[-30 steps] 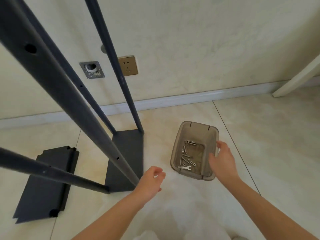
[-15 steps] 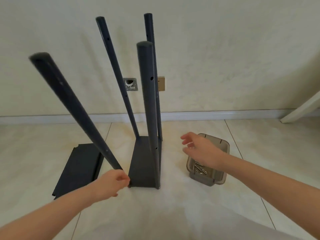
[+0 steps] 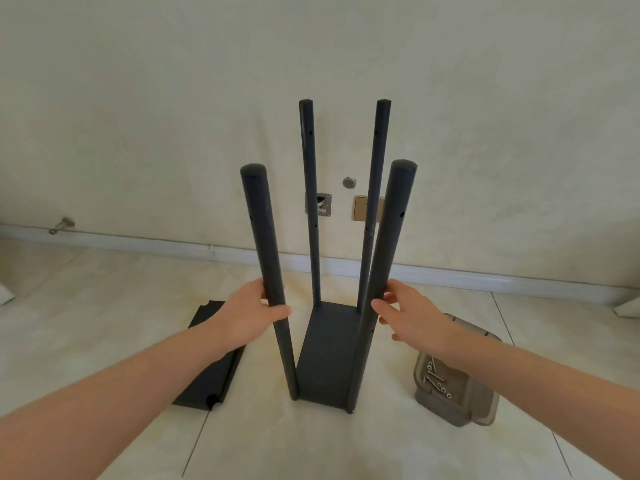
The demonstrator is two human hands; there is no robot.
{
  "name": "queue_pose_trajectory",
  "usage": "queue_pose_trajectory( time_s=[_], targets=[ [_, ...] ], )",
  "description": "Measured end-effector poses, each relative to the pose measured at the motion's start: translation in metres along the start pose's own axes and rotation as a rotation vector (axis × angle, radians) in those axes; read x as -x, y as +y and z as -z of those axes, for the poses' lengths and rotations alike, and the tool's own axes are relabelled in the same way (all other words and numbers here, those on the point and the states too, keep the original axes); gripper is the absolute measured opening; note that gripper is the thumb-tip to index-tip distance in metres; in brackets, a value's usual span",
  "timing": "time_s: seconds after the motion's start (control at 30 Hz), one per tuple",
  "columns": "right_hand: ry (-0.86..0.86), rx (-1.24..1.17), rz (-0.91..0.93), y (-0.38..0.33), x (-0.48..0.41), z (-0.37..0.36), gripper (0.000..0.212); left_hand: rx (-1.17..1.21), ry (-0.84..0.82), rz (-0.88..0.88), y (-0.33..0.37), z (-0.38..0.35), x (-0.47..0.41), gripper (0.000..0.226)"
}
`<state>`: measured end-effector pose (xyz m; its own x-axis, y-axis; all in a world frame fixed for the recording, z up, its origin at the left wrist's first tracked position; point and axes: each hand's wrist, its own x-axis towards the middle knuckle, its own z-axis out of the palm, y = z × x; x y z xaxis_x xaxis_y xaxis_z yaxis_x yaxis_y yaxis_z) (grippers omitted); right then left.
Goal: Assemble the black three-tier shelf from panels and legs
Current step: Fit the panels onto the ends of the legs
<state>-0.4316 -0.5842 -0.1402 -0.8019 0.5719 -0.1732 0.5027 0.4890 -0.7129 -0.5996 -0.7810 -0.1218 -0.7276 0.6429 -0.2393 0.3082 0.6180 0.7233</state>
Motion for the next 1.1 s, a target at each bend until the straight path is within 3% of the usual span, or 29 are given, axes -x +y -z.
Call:
queue_pose_trajectory(
  time_s=[0.2, 0.37, 0.5, 0.67, 1.1],
  targets=[
    [0.066, -0.075, -0.028, 0.008, 0.01, -0.002, 0.029, 0.06, 0.13, -0.021, 0.006, -0.017, 0.007, 0.037],
    [0.035, -0.092, -0.027, 0.013, 0.025, -0.003, 0.041, 0.029, 0.131, -0.035, 0.008, -0.026, 0.02, 0.036],
    [0.055, -0.111, -0.079, 0.014, 0.027, -0.001, 0.034, 0.0, 0.127, -0.069, 0.006, -0.033, 0.029, 0.034],
    [0.081, -0.09, -0.081, 0.019, 0.027, 0.004, 0.033, -0.078, 0.102, -0.132, 0.0, -0.045, 0.04, 0.017],
    [0.188, -0.014, -0.011, 0.01, 0.023, 0.026, 0.032, -0.342, -0.155, -0.368, 0.036, -0.073, 0.079, 0.041]
  ],
)
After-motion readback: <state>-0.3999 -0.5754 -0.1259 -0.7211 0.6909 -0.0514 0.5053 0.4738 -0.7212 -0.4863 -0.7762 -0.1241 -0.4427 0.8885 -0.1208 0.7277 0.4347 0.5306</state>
